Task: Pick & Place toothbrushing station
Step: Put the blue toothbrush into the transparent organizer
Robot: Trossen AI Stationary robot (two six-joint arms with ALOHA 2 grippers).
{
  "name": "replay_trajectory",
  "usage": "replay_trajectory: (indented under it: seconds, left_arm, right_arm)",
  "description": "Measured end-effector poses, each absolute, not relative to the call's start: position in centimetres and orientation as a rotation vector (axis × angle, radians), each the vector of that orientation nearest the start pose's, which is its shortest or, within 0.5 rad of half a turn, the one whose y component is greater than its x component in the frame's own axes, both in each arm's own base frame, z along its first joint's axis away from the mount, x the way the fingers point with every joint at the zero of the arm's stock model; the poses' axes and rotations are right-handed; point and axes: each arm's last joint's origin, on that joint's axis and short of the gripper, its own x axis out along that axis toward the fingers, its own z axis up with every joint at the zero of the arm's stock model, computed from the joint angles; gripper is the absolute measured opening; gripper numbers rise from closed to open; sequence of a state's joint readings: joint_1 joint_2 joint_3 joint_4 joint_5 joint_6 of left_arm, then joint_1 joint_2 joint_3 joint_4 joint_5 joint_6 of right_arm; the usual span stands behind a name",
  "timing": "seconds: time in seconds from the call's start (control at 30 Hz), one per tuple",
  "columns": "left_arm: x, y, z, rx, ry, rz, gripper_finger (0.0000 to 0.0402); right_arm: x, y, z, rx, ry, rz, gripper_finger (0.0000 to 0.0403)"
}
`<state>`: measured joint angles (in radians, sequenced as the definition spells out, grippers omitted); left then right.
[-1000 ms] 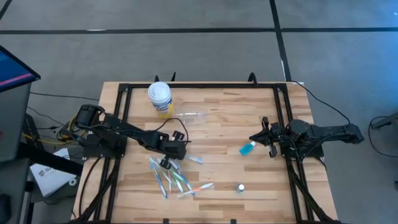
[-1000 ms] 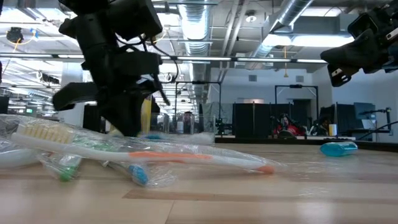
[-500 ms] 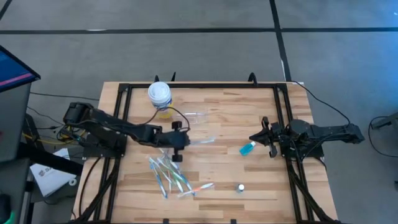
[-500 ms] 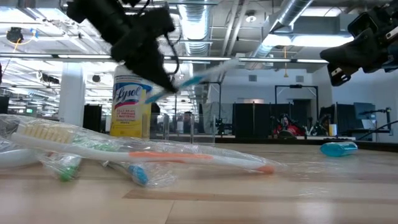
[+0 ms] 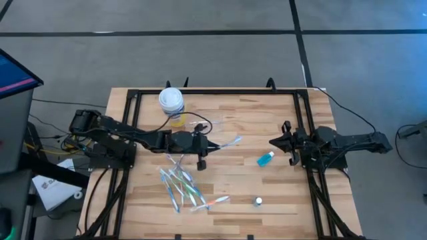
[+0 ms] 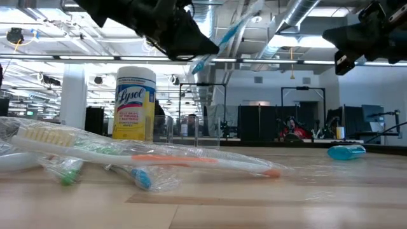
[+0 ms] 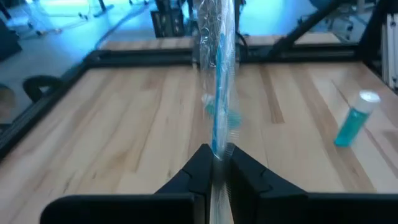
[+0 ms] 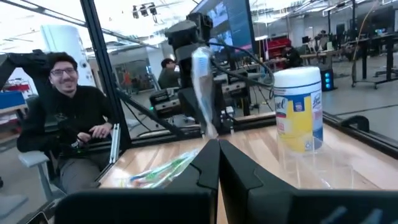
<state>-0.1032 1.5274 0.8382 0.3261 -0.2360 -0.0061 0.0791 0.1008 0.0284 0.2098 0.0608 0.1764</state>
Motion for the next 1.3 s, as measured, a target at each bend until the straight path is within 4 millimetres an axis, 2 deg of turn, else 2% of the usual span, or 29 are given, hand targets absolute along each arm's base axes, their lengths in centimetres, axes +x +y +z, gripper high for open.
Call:
replay_trajectory:
  seconds: [0.17, 0.6, 0.77, 1.0, 1.13, 1.3]
  left_arm:
    - [33.3, -2.5, 21.8, 0.044, 0.302, 0.134, 0.0021]
    - [34.8, -1.9, 21.5, 0.012, 0.156, 0.112, 0.0021]
    - [34.8, -2.0, 21.5, 0.012, 0.158, 0.110, 0.0021]
    - [34.8, -2.0, 21.5, 0.011, 0.153, 0.108, 0.0021]
    - [34.8, -2.0, 21.5, 0.011, 0.152, 0.107, 0.0021]
    - [34.8, -2.0, 21.5, 0.010, 0.152, 0.107, 0.0021]
  right_arm:
    - [10.8, 0.9, 19.0, 0.170, -0.174, 0.051, 0.0000]
    - [13.7, 1.2, 18.9, 0.118, -0.190, 0.022, 0.0000]
    - [15.6, 1.5, 19.4, 0.106, -0.125, 0.018, 0.0000]
    - [18.6, 1.8, 20.5, 0.003, -0.075, 0.012, 0.0001]
    - [19.9, 1.9, 20.9, -0.009, -0.060, 0.012, 0.0025]
    - [20.8, 2.0, 21.0, -0.028, -0.092, 0.012, 0.0090]
